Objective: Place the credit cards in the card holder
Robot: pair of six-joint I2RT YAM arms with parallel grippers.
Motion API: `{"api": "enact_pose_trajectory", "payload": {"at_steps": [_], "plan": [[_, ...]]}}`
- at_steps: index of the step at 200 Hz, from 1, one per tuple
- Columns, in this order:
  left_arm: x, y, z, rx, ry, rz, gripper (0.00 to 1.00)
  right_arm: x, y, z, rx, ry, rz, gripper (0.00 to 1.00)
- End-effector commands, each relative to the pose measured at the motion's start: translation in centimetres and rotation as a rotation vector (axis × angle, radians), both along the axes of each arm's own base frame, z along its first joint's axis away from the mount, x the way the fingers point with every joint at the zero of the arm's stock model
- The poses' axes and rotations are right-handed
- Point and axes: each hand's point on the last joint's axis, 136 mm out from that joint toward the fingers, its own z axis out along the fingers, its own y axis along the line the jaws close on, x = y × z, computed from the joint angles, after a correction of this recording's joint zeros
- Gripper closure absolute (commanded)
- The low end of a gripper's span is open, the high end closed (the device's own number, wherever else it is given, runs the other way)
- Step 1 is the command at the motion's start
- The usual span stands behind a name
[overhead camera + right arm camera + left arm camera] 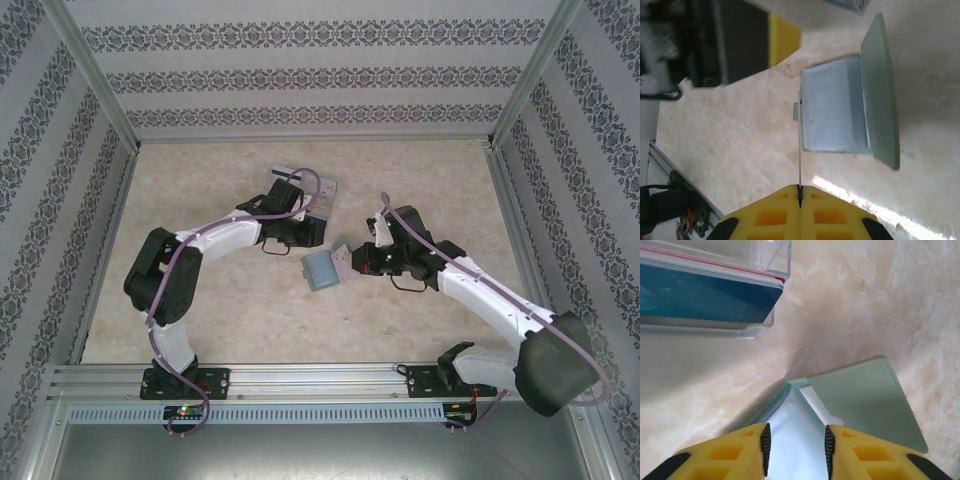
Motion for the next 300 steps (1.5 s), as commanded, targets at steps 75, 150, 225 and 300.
{"api": "enact_pose_trajectory", "payload": {"at_steps": [75,150,225,300], "plan": [[-4.3,2.9,-4.7,-0.023,0.147,0.16,0.65,6.1,0.5,-4.1,-0.007,-0.119,0.115,1.0],[-4.5,2.4,-6.1,-0.003,0.181,0.144,0.64,6.2,0.7,-6.8,0.03,-0.075,0.099,1.0],[-5.0,2.3,-7.4,0.013,0.202,0.134,0.64,5.1,1.7,-8.7,0.001,-0.011,0.103,1.0],[-5.3,3.4,-7.7,0.061,0.198,0.138,0.71,5.6,1.7,-5.3,0.139,-0.027,0.09,1.0]]}}
